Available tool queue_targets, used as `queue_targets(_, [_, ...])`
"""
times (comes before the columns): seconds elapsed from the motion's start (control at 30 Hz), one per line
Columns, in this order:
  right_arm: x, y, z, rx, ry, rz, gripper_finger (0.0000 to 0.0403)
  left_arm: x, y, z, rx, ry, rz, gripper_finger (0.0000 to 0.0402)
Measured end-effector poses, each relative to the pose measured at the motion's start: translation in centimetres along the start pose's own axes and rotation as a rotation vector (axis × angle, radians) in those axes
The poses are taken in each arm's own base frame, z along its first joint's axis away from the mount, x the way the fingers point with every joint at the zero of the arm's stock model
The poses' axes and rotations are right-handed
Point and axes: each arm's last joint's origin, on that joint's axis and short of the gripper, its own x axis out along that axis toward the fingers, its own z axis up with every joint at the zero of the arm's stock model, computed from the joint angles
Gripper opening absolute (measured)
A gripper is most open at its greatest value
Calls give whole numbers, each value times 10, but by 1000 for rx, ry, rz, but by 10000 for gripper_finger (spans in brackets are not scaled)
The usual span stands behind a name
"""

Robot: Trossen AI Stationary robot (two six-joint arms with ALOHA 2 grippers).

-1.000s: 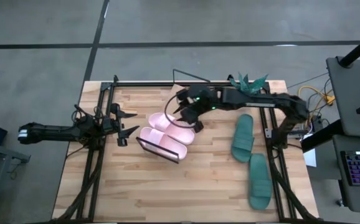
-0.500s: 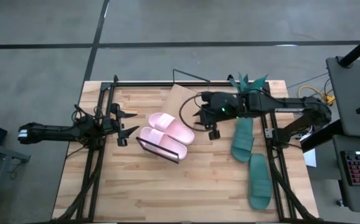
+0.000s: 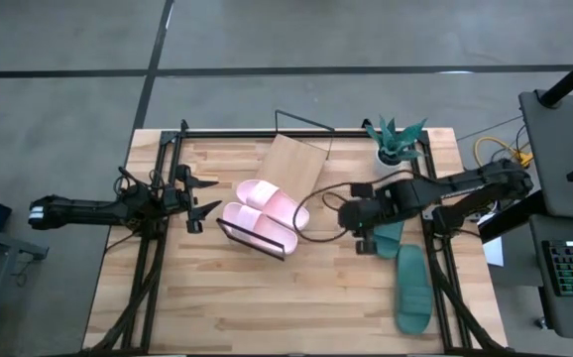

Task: Pick and place slides into the shelf
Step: Put the top dark green slide on the shelf

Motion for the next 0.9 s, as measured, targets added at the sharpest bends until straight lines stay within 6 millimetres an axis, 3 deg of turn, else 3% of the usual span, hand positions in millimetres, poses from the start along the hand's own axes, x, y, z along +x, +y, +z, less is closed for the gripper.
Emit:
queue_targets(0.3, [28,33,-43,26,134,-116,73,0,0,0,0,-2,0,228])
queue_targets(0.5, [36,48,-63,83,187,-153,68,0,0,0,0,0,0,228])
queue_targets(0.9, [45,48,-84,260,241,-272,68,0,0,0,0,0,0,228])
